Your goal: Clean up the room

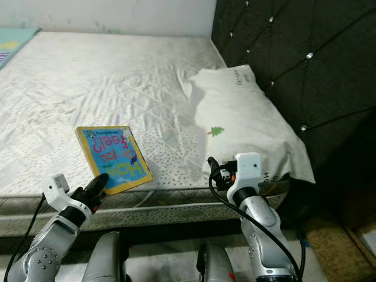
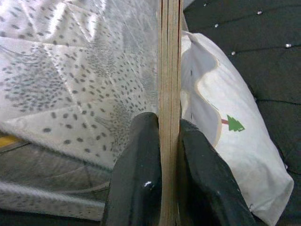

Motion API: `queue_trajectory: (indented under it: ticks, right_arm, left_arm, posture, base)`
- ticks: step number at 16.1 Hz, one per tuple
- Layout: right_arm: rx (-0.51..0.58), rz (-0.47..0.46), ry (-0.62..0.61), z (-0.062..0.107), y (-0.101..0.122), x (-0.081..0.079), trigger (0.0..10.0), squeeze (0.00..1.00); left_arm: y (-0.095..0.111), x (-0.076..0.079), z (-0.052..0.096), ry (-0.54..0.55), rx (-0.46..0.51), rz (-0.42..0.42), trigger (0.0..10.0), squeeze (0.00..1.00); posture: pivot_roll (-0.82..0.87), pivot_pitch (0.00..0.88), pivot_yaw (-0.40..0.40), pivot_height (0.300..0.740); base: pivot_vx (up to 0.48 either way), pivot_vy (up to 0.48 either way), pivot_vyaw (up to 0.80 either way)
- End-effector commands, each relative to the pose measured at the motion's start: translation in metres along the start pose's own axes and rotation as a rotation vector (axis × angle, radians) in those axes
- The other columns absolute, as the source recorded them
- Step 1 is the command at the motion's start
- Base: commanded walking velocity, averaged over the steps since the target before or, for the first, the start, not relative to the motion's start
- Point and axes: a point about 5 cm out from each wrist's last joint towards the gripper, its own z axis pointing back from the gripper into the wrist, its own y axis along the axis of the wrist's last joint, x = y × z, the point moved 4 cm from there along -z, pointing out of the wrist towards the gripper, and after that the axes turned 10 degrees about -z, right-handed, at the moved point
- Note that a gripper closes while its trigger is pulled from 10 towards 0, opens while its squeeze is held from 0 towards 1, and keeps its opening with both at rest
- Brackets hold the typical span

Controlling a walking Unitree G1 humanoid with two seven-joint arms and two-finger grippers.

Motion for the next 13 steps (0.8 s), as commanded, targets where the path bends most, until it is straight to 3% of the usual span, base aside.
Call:
queue_trajectory:
  ticks: [1, 13]
  right_arm:
    - [0.011, 0.012, 0.002, -0.0008, 0.0046, 0.0007, 10.0, 0.00]
    - [0.013, 0.007, 0.004, -0.0010, 0.0042, -0.0007, 10.0, 0.00]
  left_arm:
    - [0.0106, 0.0088, -0.0029, -0.042, 0.047, -0.012, 10.0, 0.00]
    - [0.0094, 0.0083, -0.0040, -0.045, 0.036, -0.017, 10.0, 0.00]
  posture:
    - [-0.13, 0.068, -0.065, 0.612]
    - [-0.13, 0.068, -0.062, 0.612]
  base:
    - [0.274, 0.000, 0.00]
    - [0.384, 0.000, 0.00]
